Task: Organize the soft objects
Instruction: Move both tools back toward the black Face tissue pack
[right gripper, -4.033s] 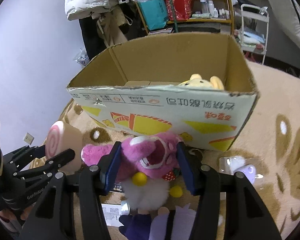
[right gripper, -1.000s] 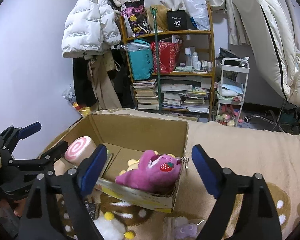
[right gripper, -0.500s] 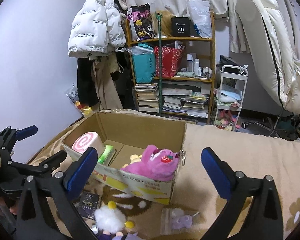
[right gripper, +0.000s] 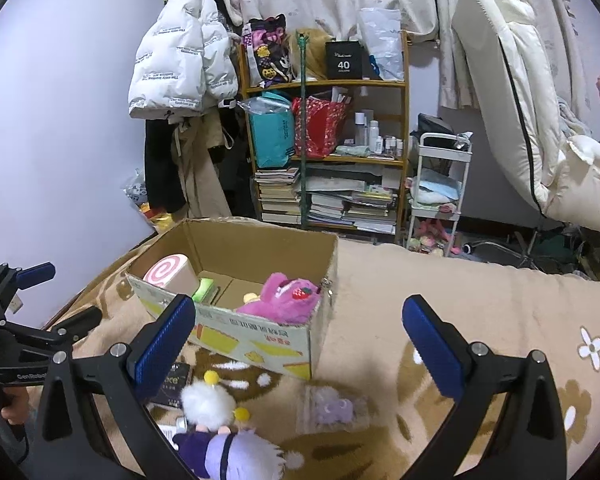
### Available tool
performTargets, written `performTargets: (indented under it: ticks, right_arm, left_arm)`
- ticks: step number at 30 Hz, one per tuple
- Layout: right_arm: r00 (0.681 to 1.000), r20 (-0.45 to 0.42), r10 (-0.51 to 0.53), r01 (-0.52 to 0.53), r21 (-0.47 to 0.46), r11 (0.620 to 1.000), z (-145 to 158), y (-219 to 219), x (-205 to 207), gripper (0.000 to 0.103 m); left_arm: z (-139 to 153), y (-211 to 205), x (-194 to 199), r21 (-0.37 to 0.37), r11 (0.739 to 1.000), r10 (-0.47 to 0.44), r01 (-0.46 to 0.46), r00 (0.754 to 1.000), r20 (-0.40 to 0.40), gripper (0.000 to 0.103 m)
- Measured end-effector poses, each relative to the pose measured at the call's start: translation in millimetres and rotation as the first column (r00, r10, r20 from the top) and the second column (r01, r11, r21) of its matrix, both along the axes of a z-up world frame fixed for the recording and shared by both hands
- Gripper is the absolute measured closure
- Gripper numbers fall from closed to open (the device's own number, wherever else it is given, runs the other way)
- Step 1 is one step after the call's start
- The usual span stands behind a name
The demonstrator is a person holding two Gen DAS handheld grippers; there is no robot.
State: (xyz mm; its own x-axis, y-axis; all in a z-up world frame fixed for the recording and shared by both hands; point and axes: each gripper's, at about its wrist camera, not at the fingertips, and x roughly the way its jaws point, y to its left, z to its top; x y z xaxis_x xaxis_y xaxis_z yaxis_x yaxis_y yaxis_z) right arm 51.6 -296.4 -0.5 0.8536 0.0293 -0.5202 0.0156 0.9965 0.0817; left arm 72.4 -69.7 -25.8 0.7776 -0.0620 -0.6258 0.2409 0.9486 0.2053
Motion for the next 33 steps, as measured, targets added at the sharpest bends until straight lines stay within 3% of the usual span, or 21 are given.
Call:
performTargets:
  ticks: [10,33]
  right_arm:
    - [0.995,-0.094,-0.017,0.015,-0.023,1.000,-13,-2,-2,0.000]
    - [0.960,-0.274,-0.058,0.072,0.043,0.996,-68,-18,47,0.000]
  left_arm:
    - [-5,6,-9,-0.014,1.000,0.016,-0.017,0.999,-0.045,0.006]
    - [-51,3,39,-0.068,0.997,0.030,-0.047,0.973,-0.229,0.006]
